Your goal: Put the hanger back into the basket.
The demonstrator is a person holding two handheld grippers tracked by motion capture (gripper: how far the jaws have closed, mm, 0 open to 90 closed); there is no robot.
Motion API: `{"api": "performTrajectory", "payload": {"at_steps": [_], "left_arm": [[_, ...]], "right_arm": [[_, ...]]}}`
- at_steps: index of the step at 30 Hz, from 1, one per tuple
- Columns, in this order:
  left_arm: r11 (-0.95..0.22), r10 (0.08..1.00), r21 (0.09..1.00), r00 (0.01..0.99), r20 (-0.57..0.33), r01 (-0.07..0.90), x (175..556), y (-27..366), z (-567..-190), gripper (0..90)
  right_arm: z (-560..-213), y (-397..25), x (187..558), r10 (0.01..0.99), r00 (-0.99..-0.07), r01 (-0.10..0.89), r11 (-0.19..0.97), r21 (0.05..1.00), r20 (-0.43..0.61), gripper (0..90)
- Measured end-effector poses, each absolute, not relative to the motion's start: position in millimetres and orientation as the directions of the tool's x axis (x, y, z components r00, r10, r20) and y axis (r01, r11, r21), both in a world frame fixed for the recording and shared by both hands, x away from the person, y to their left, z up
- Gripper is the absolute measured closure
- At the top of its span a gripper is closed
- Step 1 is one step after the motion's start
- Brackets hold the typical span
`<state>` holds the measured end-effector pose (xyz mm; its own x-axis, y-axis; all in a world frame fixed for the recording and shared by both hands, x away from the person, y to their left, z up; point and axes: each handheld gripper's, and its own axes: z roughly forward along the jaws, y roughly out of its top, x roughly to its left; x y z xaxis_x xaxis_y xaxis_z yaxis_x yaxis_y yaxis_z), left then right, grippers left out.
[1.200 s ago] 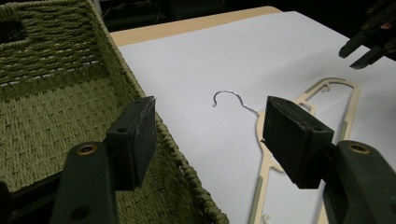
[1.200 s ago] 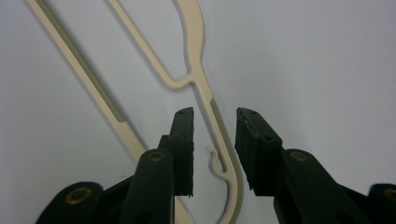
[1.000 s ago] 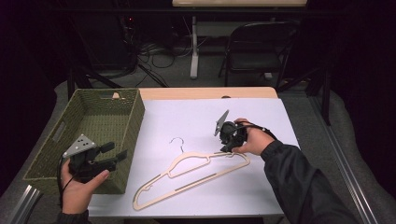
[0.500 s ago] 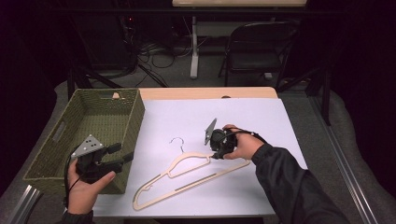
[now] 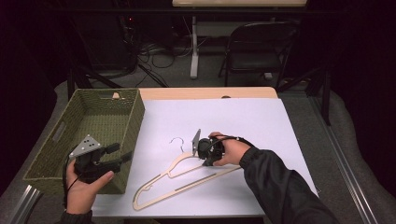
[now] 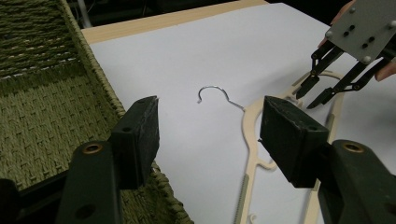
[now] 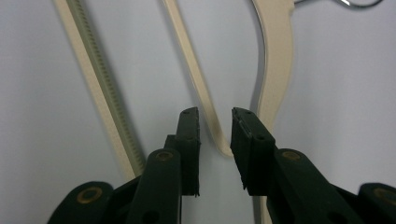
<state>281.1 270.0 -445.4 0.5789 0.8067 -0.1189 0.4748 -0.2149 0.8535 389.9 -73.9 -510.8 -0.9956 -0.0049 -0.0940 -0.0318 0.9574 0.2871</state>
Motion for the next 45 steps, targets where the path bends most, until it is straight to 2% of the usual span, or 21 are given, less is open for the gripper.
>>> {"api": "performTrajectory", "payload": {"at_steps": [3, 6, 12, 29, 32, 39, 40, 45], "left_arm": [[-0.216, 0.807, 0.853, 0.579, -0.119, 0.475, 281, 270, -446, 37.9], [-0.216, 0.807, 0.853, 0.579, -0.119, 0.475, 281, 270, -446, 38.0], [-0.213, 0.809, 0.853, 0.575, -0.119, 0.477, 281, 271, -446, 38.0], [-0.213, 0.811, 0.852, 0.573, -0.119, 0.479, 282, 271, -447, 38.4], [-0.214, 0.811, 0.851, 0.573, -0.119, 0.479, 282, 271, -447, 38.5], [-0.213, 0.810, 0.852, 0.574, -0.119, 0.478, 281, 271, -447, 38.7], [-0.214, 0.810, 0.853, 0.575, -0.119, 0.477, 281, 271, -447, 38.7], [-0.217, 0.808, 0.852, 0.578, -0.118, 0.477, 281, 269, -446, 38.9]], "right_arm": [[-509, -67, 390, -0.029, -0.996, -0.053, 0.961, 0.273, -0.089, 72.9], [-514, -61, 392, -0.064, -0.992, -0.086, 0.972, 0.217, -0.108, 73.1], [-521, -56, 392, -0.083, -0.992, -0.099, 0.978, 0.183, -0.096, 72.6], [-527, -50, 395, -0.090, -0.993, -0.101, 0.983, 0.155, -0.076, 74.0], [-527, -50, 395, -0.100, -0.993, -0.108, 0.984, 0.144, -0.063, 79.8], [-527, -52, 391, -0.139, -0.989, -0.143, 0.983, 0.110, -0.045, 82.7], [-526, -56, 388, -0.157, -0.987, -0.159, 0.984, 0.084, -0.035, 84.2], [-526, -68, 382, -0.154, -0.988, -0.156, 0.984, 0.090, -0.025, 85.3]]}}
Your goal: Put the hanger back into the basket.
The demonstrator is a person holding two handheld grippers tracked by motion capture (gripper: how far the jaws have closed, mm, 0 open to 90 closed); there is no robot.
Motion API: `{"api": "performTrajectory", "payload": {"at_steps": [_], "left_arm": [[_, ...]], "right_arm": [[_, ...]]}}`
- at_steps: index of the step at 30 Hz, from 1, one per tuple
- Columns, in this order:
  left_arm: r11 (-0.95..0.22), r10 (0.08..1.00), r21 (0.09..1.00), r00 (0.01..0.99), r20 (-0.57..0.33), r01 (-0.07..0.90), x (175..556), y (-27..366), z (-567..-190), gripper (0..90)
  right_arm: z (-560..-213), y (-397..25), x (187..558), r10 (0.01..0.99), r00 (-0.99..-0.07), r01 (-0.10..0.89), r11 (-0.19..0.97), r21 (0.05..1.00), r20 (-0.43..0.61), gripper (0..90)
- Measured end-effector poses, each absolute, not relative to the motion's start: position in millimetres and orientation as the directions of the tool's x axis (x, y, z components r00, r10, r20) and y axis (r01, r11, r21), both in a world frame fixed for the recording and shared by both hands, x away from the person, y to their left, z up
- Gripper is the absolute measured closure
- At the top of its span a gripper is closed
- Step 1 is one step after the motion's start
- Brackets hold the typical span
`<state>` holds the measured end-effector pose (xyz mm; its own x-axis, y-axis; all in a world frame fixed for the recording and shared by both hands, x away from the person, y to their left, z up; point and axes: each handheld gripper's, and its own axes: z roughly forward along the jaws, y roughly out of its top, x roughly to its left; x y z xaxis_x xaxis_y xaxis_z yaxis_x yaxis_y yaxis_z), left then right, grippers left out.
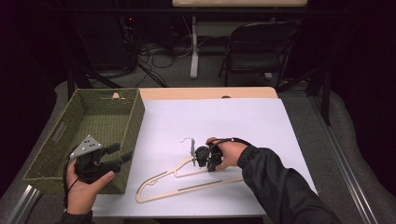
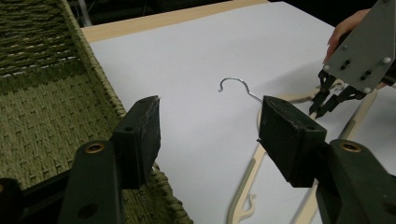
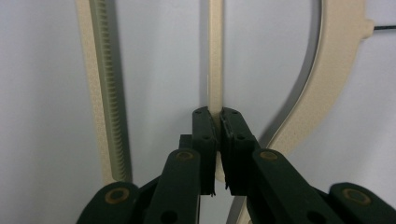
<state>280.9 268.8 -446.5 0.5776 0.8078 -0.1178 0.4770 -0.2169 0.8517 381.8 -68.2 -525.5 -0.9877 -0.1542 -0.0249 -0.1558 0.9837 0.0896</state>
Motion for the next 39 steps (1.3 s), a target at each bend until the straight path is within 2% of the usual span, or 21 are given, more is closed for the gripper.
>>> {"api": "performTrajectory", "payload": {"at_steps": [11, 20, 23, 25, 28, 30, 31, 33, 34, 35, 38, 39], "left_arm": [[-0.249, 0.779, 0.846, 0.616, -0.114, 0.471, 282, 253, -447, 39.2], [-0.304, 0.728, 0.829, 0.676, -0.117, 0.470, 286, 225, -453, 40.3], [-0.334, 0.696, 0.819, 0.708, -0.119, 0.467, 289, 212, -456, 40.7], [-0.340, 0.680, 0.807, 0.719, -0.144, 0.482, 293, 205, -459, 44.5], [-0.367, 0.663, 0.792, 0.735, -0.145, 0.488, 298, 196, -463, 44.4], [-0.374, 0.656, 0.787, 0.740, -0.149, 0.490, 299, 192, -464, 44.2], [-0.383, 0.646, 0.778, 0.746, -0.160, 0.498, 303, 186, -465, 43.5], [-0.394, 0.637, 0.774, 0.754, -0.159, 0.496, 305, 182, -466, 42.9], [-0.400, 0.631, 0.769, 0.758, -0.164, 0.499, 307, 179, -467, 42.5], [-0.405, 0.623, 0.763, 0.763, -0.173, 0.504, 310, 176, -468, 42.3], [-0.433, 0.605, 0.726, 0.769, -0.205, 0.534, 322, 161, -477, 42.3], [-0.433, 0.605, 0.726, 0.769, -0.205, 0.534, 322, 161, -477, 42.5]], "right_arm": [[-523, -98, 373, -0.131, -0.991, -0.134, 0.986, 0.095, -0.038, 85.4], [-517, -113, 363, -0.132, -0.986, -0.143, 0.984, 0.108, -0.100, 85.5], [-513, -116, 357, -0.122, -0.981, -0.141, 0.982, 0.128, -0.150, 85.5], [-511, -117, 353, -0.124, -0.975, -0.150, 0.980, 0.131, -0.185, 85.5], [-507, -119, 346, -0.131, -0.962, -0.167, 0.977, 0.135, -0.240, 85.5], [-505, -120, 344, -0.131, -0.962, -0.166, 0.977, 0.130, -0.241, 85.5], [-501, -121, 339, -0.137, -0.950, -0.182, 0.973, 0.141, -0.281, 85.5], [-499, -121, 337, -0.141, -0.950, -0.182, 0.975, 0.130, -0.278, 85.5], [-502, -123, 333, -0.121, -0.936, -0.194, 0.961, 0.198, -0.331, 85.5], [-489, -121, 329, -0.161, -0.946, -0.195, 0.976, 0.095, -0.280, 85.5], [-482, -120, 324, -0.189, -0.941, -0.214, 0.975, 0.062, -0.281, 85.5], [-492, -122, 322, -0.155, -0.912, -0.242, 0.951, 0.193, -0.380, 85.5]]}}
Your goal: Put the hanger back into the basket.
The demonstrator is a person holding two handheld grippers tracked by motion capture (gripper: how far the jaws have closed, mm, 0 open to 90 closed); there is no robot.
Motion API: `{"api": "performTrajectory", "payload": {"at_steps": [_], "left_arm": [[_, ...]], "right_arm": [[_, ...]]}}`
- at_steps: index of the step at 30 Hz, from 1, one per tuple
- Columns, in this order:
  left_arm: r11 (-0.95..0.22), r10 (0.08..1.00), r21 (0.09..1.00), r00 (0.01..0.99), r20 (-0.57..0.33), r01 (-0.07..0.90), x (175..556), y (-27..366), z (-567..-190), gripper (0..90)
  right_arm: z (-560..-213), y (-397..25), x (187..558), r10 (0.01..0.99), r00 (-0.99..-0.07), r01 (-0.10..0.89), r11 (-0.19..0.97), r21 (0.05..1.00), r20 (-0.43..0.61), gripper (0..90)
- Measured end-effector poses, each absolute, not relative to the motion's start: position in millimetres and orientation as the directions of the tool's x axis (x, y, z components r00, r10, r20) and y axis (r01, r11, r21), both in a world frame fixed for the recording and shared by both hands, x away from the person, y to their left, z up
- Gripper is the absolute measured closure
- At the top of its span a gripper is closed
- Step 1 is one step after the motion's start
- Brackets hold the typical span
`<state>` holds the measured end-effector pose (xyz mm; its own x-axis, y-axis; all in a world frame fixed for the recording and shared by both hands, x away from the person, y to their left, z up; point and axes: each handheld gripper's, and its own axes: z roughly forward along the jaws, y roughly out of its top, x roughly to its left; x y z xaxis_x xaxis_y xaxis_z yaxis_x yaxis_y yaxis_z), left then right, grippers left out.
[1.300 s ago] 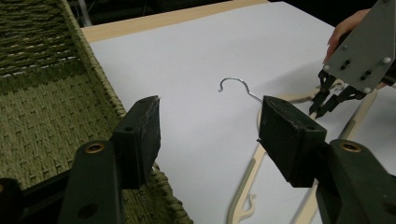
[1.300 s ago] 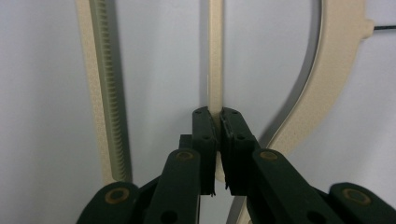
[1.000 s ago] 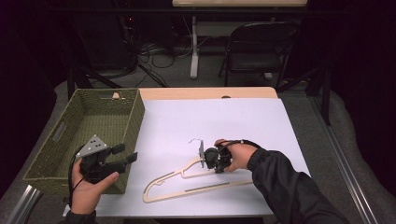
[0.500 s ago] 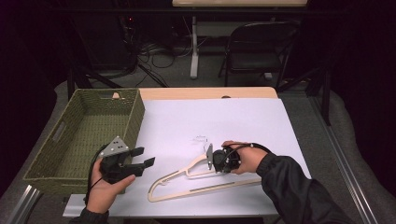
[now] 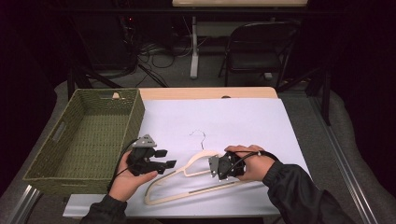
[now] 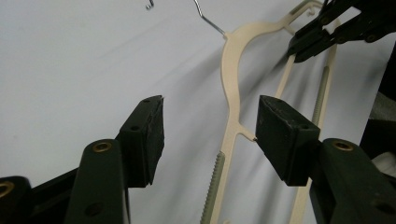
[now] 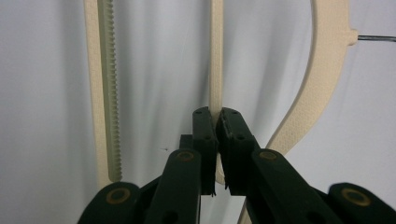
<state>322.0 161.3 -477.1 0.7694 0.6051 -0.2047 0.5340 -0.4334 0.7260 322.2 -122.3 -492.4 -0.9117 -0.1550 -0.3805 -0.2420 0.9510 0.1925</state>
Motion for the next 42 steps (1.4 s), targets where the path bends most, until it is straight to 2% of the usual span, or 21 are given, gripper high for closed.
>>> {"api": "performTrajectory", "payload": {"at_steps": [1, 2, 3, 4, 13, 15, 18, 27, 33, 37, 42], "left_arm": [[-0.443, 0.596, 0.717, 0.774, -0.214, 0.538, 325, 158, -480, 42.5], [-0.444, 0.583, 0.713, 0.779, -0.229, 0.543, 328, 154, -484, 44.5], [-0.449, 0.573, 0.703, 0.781, -0.247, 0.552, 331, 151, -487, 44.8], [-0.455, 0.570, 0.694, 0.781, -0.254, 0.558, 333, 147, -490, 46.1], [-0.516, 0.532, 0.648, 0.802, -0.270, 0.560, 347, 117, -505, 53.0], [-0.514, 0.528, 0.634, 0.796, -0.296, 0.578, 351, 112, -509, 54.5], [-0.524, 0.520, 0.618, 0.795, -0.312, 0.586, 354, 106, -513, 61.5], [-0.559, 0.521, 0.566, 0.788, -0.327, 0.605, 360, 102, -521, 74.8], [-0.552, 0.506, 0.564, 0.784, -0.359, 0.614, 361, 103, -521, 75.9], [-0.525, 0.478, 0.590, 0.786, -0.392, 0.613, 360, 108, -515, 76.8], [-0.517, 0.454, 0.615, 0.800, -0.393, 0.596, 356, 110, -508, 77.5]], "right_arm": [[-492, -122, 322, -0.155, -0.912, -0.242, 0.951, 0.193, -0.380, 85.5], [-485, -121, 321, -0.180, -0.928, -0.225, 0.968, 0.107, -0.327, 85.4], [-489, -122, 321, -0.171, -0.917, -0.240, 0.958, 0.155, -0.360, 85.5], [-487, -121, 320, -0.172, -0.915, -0.234, 0.963, 0.133, -0.364, 85.5], [-489, -120, 320, -0.179, -0.913, -0.247, 0.958, 0.147, -0.367, 85.4], [-489, -120, 319, -0.175, -0.913, -0.244, 0.958, 0.150, -0.369, 85.4], [-490, -119, 319, -0.186, -0.910, -0.254, 0.956, 0.145, -0.371, 85.4], [-491, -116, 317, -0.201, -0.902, -0.272, 0.952, 0.142, -0.382, 85.4], [-492, -116, 318, -0.200, -0.902, -0.272, 0.951, 0.145, -0.383, 85.4], [-491, -116, 319, -0.193, -0.908, -0.261, 0.955, 0.140, -0.373, 85.3], [-490, -117, 320, -0.175, -0.907, -0.250, 0.956, 0.156, -0.382, 85.0]]}}
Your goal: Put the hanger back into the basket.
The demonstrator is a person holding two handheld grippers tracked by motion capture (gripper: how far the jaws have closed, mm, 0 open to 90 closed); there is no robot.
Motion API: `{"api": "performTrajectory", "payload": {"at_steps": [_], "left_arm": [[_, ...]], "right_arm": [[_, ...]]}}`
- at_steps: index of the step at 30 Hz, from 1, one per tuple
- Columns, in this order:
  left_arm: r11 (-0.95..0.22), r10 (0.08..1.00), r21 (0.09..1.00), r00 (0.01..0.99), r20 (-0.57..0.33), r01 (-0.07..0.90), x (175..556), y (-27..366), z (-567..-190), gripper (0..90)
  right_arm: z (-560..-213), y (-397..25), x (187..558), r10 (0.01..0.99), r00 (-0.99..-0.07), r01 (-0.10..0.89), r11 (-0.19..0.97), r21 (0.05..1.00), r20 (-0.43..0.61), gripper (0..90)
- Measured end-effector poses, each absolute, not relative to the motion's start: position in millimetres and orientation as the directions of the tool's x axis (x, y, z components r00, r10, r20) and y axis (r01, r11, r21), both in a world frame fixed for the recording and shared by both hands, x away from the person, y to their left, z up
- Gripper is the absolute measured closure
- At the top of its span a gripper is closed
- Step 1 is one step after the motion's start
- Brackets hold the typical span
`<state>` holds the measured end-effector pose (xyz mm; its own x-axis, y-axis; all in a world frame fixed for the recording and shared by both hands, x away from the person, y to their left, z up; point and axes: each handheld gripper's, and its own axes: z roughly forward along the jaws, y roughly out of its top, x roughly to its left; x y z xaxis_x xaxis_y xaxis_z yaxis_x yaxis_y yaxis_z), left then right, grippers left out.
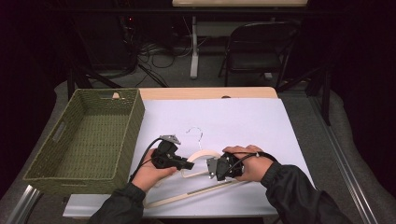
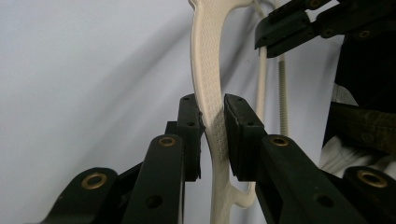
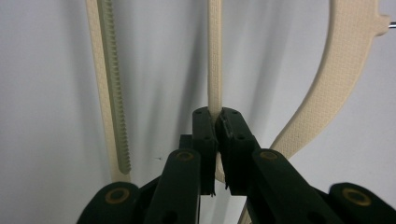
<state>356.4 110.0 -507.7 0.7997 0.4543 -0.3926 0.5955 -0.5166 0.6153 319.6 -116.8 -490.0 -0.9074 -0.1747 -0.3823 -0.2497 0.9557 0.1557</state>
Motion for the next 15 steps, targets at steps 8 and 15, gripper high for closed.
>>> {"api": "performTrajectory", "payload": {"at_steps": [8, 15], "left_arm": [[-0.516, 0.419, 0.654, 0.829, -0.370, 0.553, 349, 112, -493, 80.8], [-0.532, 0.366, 0.681, 0.862, -0.352, 0.503, 341, 111, -479, 75.1]], "right_arm": [[-483, -117, 319, -0.163, -0.902, -0.243, 0.957, 0.159, -0.401, 84.7], [-478, -118, 321, -0.137, -0.881, -0.233, 0.958, 0.165, -0.452, 84.9]]}}
